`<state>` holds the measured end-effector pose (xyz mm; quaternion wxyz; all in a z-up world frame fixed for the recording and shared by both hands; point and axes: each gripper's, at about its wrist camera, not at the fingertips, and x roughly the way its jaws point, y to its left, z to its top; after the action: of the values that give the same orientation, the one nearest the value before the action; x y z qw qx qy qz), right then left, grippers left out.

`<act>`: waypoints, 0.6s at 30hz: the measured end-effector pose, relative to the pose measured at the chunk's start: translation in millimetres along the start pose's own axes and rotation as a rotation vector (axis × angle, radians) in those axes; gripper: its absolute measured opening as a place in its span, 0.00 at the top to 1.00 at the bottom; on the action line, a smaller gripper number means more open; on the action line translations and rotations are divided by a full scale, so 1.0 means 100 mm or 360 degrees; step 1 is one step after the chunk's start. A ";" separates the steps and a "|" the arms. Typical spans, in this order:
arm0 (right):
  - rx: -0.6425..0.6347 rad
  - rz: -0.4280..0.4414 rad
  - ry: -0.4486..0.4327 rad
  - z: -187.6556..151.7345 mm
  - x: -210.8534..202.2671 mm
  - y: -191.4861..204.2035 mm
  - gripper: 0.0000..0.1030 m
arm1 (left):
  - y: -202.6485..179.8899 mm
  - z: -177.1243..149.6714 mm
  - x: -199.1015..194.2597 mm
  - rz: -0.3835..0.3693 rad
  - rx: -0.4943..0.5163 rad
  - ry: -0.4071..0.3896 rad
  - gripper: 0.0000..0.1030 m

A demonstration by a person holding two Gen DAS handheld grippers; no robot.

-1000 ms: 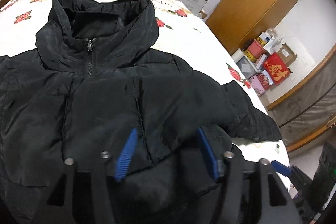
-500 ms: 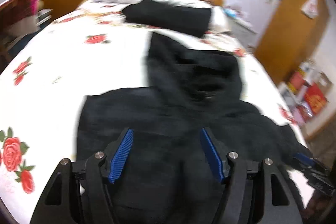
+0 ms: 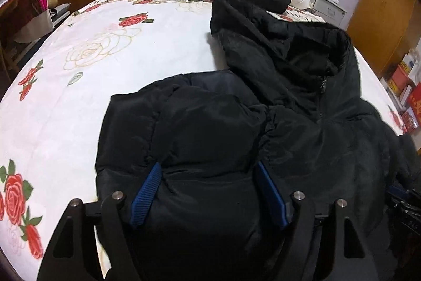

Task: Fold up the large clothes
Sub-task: 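Fold the held sleeve across the jacket body with the left tool, release, then grasp the other jacket sleeve with the right tool and lift it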

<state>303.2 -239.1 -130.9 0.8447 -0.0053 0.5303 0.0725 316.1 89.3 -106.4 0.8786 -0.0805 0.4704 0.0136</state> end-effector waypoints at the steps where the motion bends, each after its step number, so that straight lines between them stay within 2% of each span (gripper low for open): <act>1: 0.0015 0.0009 -0.0017 -0.01 -0.11 -0.02 0.62 | 0.01 0.02 -0.11 -0.0026 -0.0019 -0.0016 0.28; 3: 0.0042 0.0020 -0.0069 -0.04 -0.32 -0.08 0.62 | -0.04 0.05 -0.26 -0.0060 -0.0034 -0.0056 0.28; 8: 0.0124 0.0045 -0.0205 -0.32 -0.97 -0.28 0.60 | -0.23 -0.12 -1.02 -0.0156 0.0005 -0.0219 0.28; 11: 0.0159 0.0032 -0.0294 -0.52 -1.34 -0.42 0.53 | -0.40 -0.29 -1.44 -0.0198 0.0067 -0.0300 0.28; 18: 0.0318 -0.0003 -0.0421 -1.03 -1.98 -0.79 0.52 | -0.72 -0.76 -2.09 -0.0274 0.0125 -0.0353 0.28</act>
<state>137.0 -349.4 -3.7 0.9035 0.0877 0.4191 0.0186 144.1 17.6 35.2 0.9256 -0.0841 0.3621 -0.0713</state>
